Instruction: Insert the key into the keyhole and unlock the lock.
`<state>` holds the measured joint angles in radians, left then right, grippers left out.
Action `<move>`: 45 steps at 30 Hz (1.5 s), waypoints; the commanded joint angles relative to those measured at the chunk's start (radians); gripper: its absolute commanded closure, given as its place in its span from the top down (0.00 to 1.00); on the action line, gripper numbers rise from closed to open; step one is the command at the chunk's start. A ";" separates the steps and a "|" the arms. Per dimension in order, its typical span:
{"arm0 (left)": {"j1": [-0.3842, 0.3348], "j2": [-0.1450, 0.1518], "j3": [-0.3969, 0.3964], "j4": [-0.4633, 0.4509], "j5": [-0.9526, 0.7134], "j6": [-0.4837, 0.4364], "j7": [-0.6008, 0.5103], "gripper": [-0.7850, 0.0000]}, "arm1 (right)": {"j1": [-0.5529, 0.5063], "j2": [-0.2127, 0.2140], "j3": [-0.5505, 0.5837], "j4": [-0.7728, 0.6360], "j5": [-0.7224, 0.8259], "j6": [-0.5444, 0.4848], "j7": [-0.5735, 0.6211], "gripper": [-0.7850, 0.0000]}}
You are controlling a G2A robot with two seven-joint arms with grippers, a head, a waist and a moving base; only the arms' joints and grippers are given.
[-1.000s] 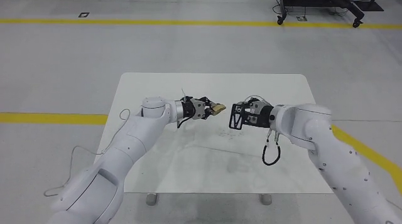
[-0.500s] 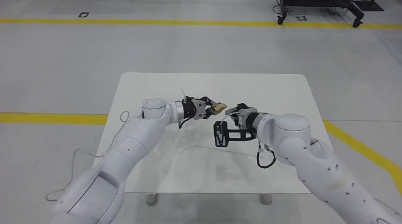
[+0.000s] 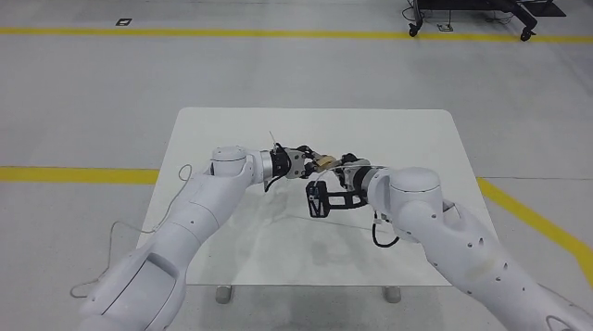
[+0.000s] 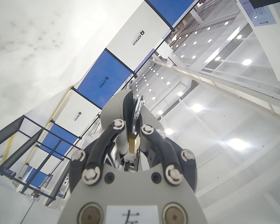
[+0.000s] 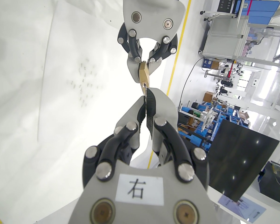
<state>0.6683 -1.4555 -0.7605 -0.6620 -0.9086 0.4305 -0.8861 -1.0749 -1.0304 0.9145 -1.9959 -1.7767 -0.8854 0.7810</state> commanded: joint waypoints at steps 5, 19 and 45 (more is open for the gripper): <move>-0.002 -0.003 -0.006 0.007 0.011 0.008 -0.014 0.00 | 0.022 -0.012 -0.027 0.035 -0.007 0.001 0.020 0.00; -0.007 -0.012 -0.019 0.027 0.030 0.013 -0.022 0.00 | 0.025 -0.022 -0.024 0.034 -0.021 -0.015 0.072 0.00; -0.003 -0.026 -0.040 0.036 0.067 0.022 -0.024 0.00 | 0.056 -0.058 -0.089 0.071 -0.063 -0.008 0.146 0.00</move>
<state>0.6652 -1.4809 -0.7987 -0.6259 -0.8425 0.4534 -0.9105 -1.0207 -1.0872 0.8277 -1.9274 -1.8413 -0.8929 0.9270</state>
